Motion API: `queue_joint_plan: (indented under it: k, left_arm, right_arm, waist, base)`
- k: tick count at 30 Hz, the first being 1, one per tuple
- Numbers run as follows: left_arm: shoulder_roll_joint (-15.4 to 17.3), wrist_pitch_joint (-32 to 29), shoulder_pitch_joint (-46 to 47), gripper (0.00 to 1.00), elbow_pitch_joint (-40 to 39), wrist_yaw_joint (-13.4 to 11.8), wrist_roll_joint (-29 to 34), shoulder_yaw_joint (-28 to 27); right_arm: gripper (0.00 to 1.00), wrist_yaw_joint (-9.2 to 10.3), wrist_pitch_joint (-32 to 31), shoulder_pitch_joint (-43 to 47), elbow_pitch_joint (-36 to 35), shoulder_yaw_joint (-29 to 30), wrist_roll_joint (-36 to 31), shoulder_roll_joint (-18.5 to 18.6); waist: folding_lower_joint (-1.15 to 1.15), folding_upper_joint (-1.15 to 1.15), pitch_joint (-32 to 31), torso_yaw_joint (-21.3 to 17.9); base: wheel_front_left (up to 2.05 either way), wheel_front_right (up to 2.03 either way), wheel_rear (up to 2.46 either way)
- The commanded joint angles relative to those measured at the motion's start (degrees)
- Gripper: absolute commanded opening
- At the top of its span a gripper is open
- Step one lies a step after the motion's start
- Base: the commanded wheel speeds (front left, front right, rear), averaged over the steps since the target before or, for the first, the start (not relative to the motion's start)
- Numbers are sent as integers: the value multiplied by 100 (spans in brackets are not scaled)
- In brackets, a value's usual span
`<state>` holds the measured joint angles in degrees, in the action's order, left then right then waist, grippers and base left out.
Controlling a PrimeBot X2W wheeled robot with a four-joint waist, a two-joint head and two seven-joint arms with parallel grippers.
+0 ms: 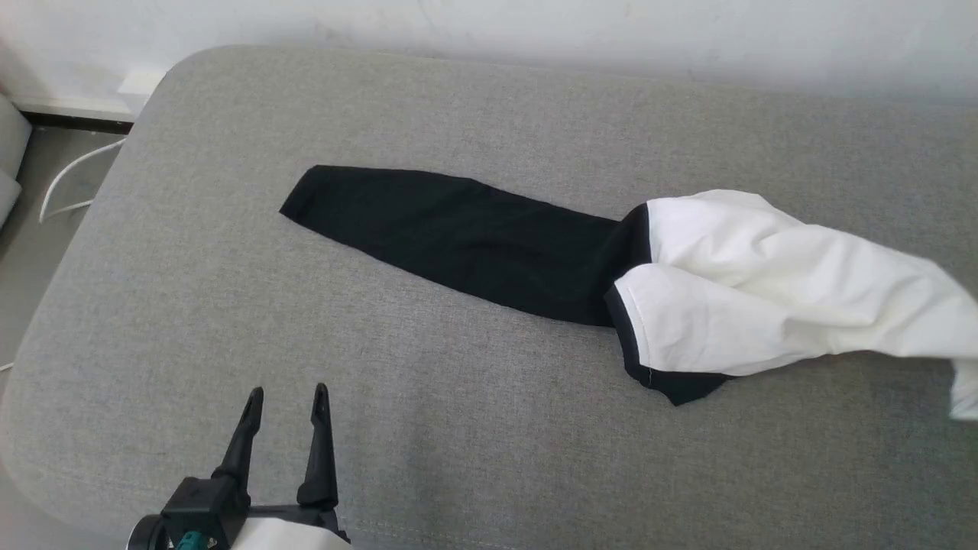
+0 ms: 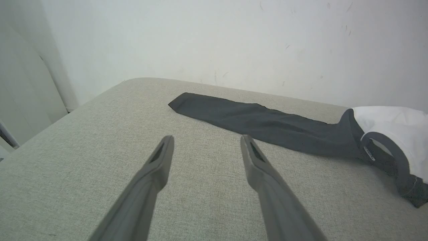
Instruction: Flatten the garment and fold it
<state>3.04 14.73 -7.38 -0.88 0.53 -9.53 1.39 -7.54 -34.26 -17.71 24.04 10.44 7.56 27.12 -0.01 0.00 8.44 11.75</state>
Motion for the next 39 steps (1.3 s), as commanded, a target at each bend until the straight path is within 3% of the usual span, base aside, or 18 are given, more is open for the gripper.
queue_joint_plan:
  k: [1,2,3,4,9,19,24,39]
  left_arm:
    - [-16,27,-30,100,23,49,54,-21]
    - [-16,27,-27,100,34,59,63,-25]
    - [-16,27,-26,100,42,68,71,-27]
    - [-16,27,-30,100,50,78,80,-29]
    - [-16,27,-79,100,78,89,98,-62]
    - [-16,27,-176,100,70,-3,35,-41]
    - [-16,27,-169,100,47,-18,2,-13]
    - [-16,27,236,100,-8,70,-13,206]
  right_arm:
    - [10,5,21,153,41,56,-33,-144]
    - [28,5,53,217,74,101,-34,-221]
    - [59,5,90,262,98,137,-37,-295]
    - [100,5,123,290,100,153,-42,-360]
    - [100,5,124,200,-140,3,154,-530]
    - [100,5,-781,-105,-2034,-521,1207,-633]
    - [100,5,-914,-212,-2328,-680,1344,-831]
    - [100,5,-597,-1602,-135,-1565,627,-956]
  waist:
    - [1,0,-17,-43]
    - [1,0,-30,-65]
    - [1,0,-47,-88]
    - [1,0,-66,-115]
    - [1,0,-203,-270]
    - [1,0,-448,-339]
    - [1,0,-409,-229]
    - [1,0,309,372]
  base:
    - [0,0,0]
    - [0,0,0]
    - [0,0,0]
    - [0,0,0]
    - [0,0,0]
    - [0,0,0]
    - [0,0,0]
    - [0,0,0]
